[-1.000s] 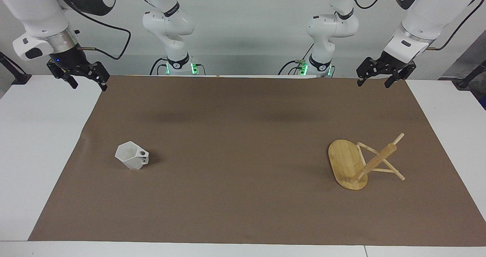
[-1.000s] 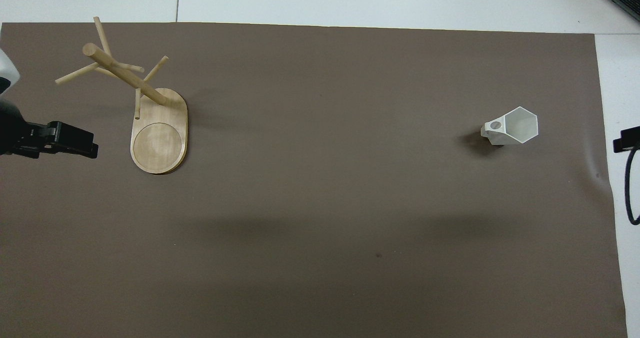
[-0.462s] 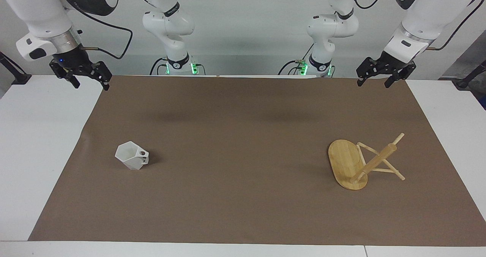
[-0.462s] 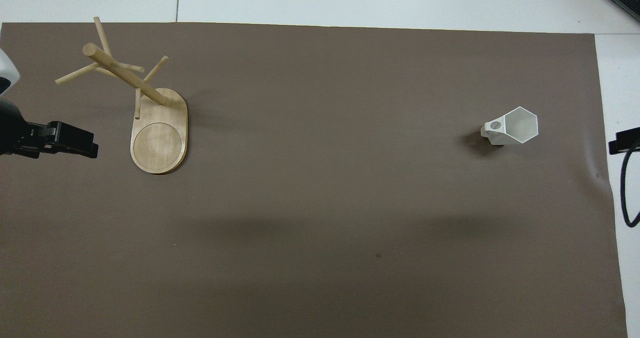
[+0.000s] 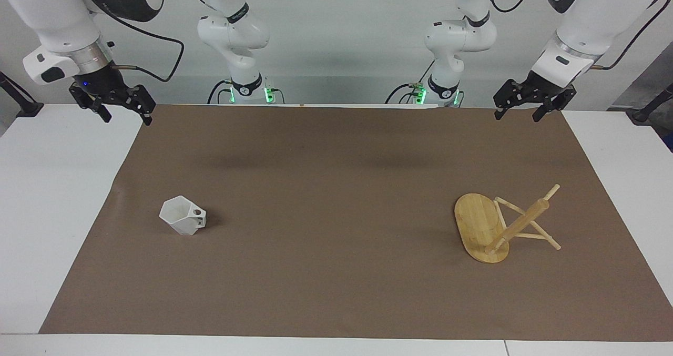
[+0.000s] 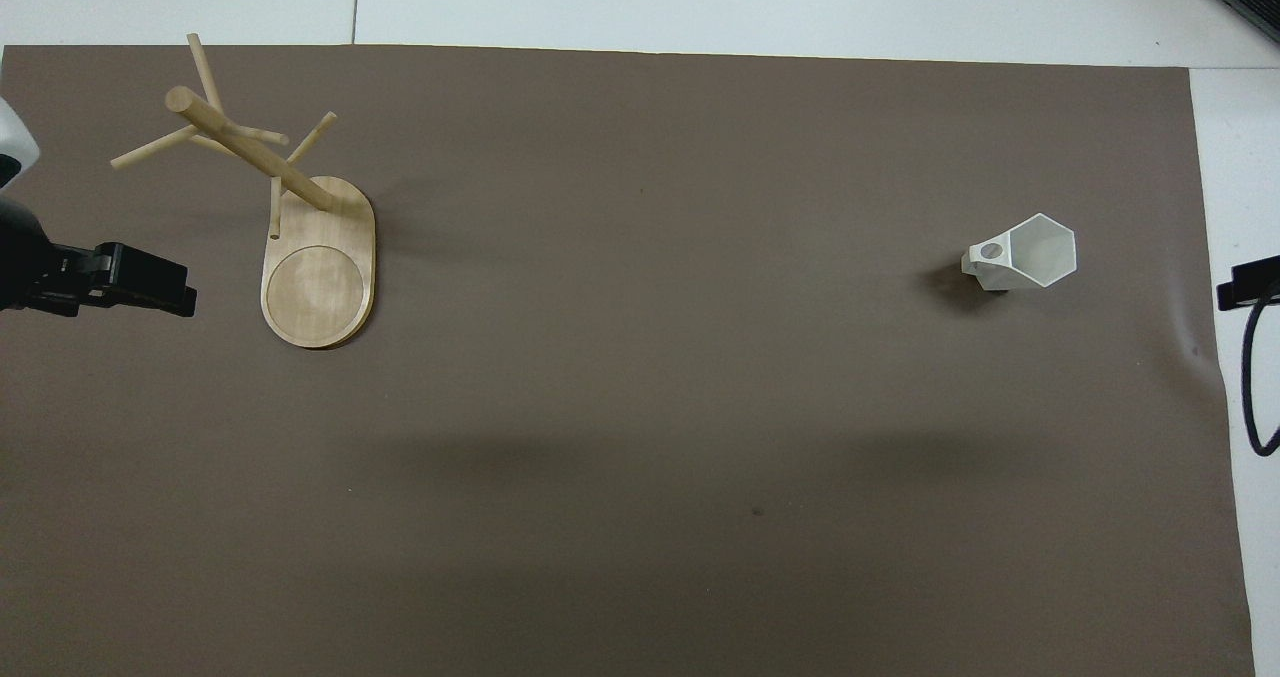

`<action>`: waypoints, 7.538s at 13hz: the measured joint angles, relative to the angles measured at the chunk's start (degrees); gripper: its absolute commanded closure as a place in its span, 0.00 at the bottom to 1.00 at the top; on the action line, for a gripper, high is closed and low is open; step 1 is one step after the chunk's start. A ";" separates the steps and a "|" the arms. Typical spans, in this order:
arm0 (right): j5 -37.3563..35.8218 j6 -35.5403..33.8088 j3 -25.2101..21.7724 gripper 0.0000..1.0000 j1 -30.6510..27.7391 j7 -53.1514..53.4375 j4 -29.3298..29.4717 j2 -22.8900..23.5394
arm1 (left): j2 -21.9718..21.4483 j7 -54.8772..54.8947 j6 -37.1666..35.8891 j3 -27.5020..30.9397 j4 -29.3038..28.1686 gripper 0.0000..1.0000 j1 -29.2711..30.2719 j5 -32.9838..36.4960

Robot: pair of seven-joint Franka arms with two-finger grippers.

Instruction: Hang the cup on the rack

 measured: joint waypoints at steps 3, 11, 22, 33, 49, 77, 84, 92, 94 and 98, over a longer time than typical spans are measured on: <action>0.00 -0.11 -0.07 0.00 -0.06 0.00 -0.02 -0.02 | 0.00 0.00 -0.01 0.01 0.00 0.00 0.03 0.00; 0.04 -0.13 0.19 0.00 0.16 0.00 -0.03 -0.09 | 0.00 0.00 -0.01 0.01 0.00 0.00 0.10 0.00; 0.04 5.59 0.17 0.00 0.14 -0.15 -2.91 -0.32 | 0.00 0.00 -0.01 0.01 0.00 0.00 0.17 0.00; 0.04 33.43 0.12 0.00 0.12 -0.19 -18.19 8.23 | 0.00 0.00 -0.01 0.01 0.00 0.00 0.19 0.00; 0.04 44.06 0.01 0.62 0.09 -0.19 -18.42 16.61 | 0.00 0.00 -0.01 0.01 0.00 0.00 0.20 0.00; 53.83 23.92 28.75 1.00 1.84 0.27 -6.62 9.01 | 0.06 -12.96 5.56 -0.59 -1.83 0.00 0.17 -5.08; 55.85 38.73 31.60 1.00 12.99 14.55 -6.53 9.03 | 1.41 -43.94 9.24 -1.67 -2.29 0.00 -1.68 -14.98; 58.39 38.75 31.51 1.00 13.37 15.26 -6.53 9.04 | 1.54 -79.05 12.99 -1.84 -5.33 0.00 -4.75 -21.12; 58.39 38.75 31.48 1.00 13.37 15.26 -6.53 9.04 | 1.37 -86.25 13.06 -1.83 -6.60 0.00 -4.75 -23.84; 58.39 38.75 31.36 1.00 13.33 15.26 -6.53 9.04 | -0.61 -93.95 12.79 -1.84 -11.34 0.00 -4.76 -28.22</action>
